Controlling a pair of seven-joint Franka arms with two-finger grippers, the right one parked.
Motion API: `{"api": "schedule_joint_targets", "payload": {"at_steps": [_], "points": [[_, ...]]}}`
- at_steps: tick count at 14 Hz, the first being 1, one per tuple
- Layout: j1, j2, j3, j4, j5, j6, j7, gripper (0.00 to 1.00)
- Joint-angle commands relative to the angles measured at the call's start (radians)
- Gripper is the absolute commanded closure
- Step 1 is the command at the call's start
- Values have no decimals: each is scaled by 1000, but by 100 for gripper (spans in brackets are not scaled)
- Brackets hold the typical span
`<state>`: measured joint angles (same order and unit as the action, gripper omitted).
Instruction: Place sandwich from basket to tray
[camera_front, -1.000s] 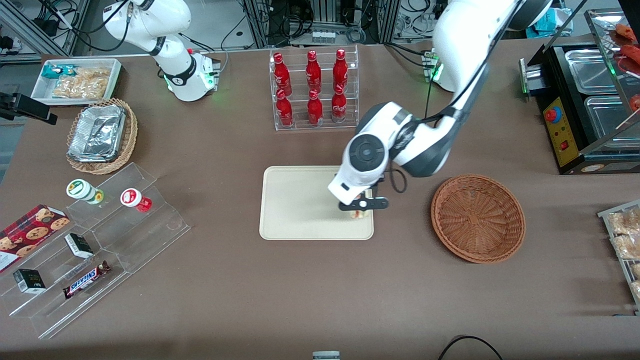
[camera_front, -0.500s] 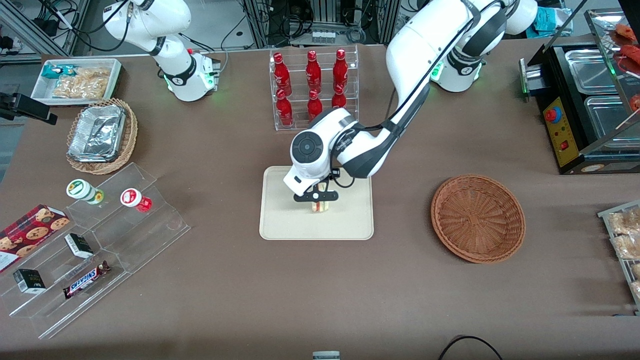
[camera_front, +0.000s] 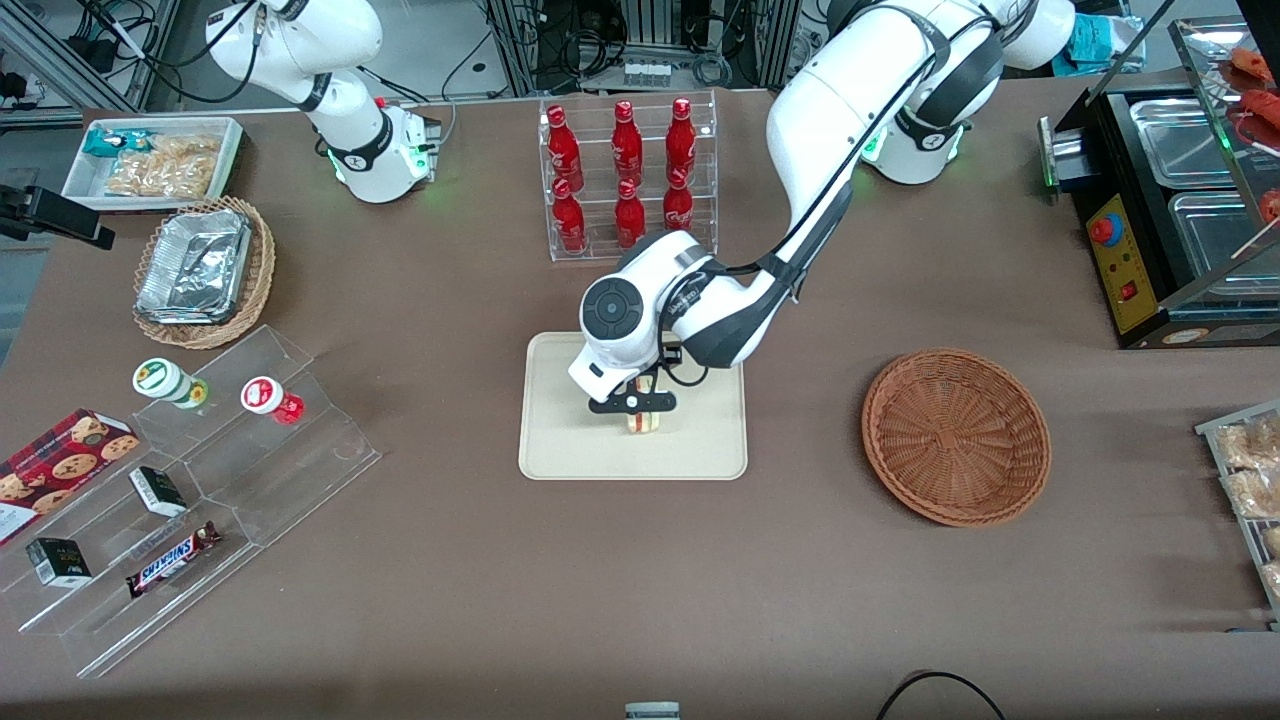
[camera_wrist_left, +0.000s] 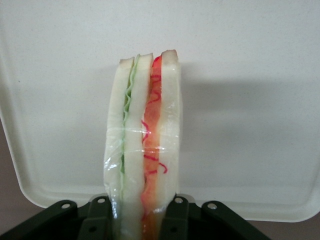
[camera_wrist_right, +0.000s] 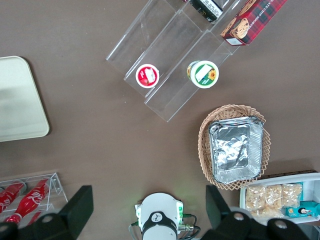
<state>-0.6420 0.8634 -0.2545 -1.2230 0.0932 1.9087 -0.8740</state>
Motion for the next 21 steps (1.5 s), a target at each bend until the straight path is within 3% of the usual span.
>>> {"api": "schedule_joint_targets", "payload": {"at_steps": [1, 4, 13, 17, 21], "points": [[-11, 14, 7, 37, 16, -8, -7, 20], [-11, 12, 8, 40, 20, -7, -5, 1], [17, -90, 69, 42, 30, -26, -14, 0], [143, -225, 67, 34, 26, -176, 32, 0], [325, -351, 66, 28, -7, -391, 297, 0]]}}
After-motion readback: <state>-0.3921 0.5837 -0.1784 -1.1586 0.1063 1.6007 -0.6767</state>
